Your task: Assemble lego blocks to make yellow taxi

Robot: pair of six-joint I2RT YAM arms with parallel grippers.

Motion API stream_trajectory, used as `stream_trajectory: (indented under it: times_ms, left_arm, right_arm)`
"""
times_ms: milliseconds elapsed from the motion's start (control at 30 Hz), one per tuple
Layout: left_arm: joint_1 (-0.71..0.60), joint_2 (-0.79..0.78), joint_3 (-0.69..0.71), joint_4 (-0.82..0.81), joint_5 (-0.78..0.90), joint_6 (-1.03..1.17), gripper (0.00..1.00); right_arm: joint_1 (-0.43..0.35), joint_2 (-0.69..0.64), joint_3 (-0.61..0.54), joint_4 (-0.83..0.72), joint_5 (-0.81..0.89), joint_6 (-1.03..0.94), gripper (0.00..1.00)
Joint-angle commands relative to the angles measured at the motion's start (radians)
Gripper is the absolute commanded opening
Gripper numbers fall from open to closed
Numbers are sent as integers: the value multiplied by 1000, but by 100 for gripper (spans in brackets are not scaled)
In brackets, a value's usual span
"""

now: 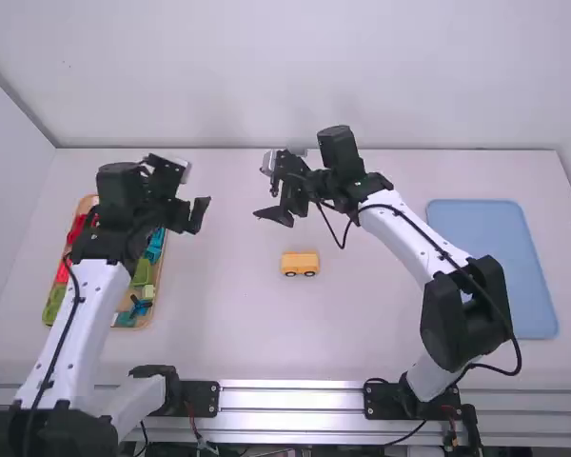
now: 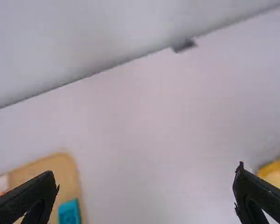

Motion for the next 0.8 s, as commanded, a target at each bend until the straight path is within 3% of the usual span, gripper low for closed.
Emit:
stream_trajectory:
  times_ms: [0,133,333,533,633,767]
  left_arm:
    - [39,-42,9,-18,-150,-174,99]
    - [107,-83,9,-64,-265,-293,99]
    - [245,-106,9,-94,-288,-394,99]
    - [486,-78,9,-90,-285,-509,99]
    - [604,-42,9,-49,-207,-520,99]
    - [669,32,21,16,-78,-503,99]
  right_arm:
    - [19,-15,40,-4,0,29,99]
    - [55,-15,49,-3,25,29,99]
    - [89,-15,48,5,60,30,99]
    - [88,-15,48,-6,122,25,99]
    - [71,-15,47,-5,122,25,99]
    - [43,-15,47,-6,117,26,99]
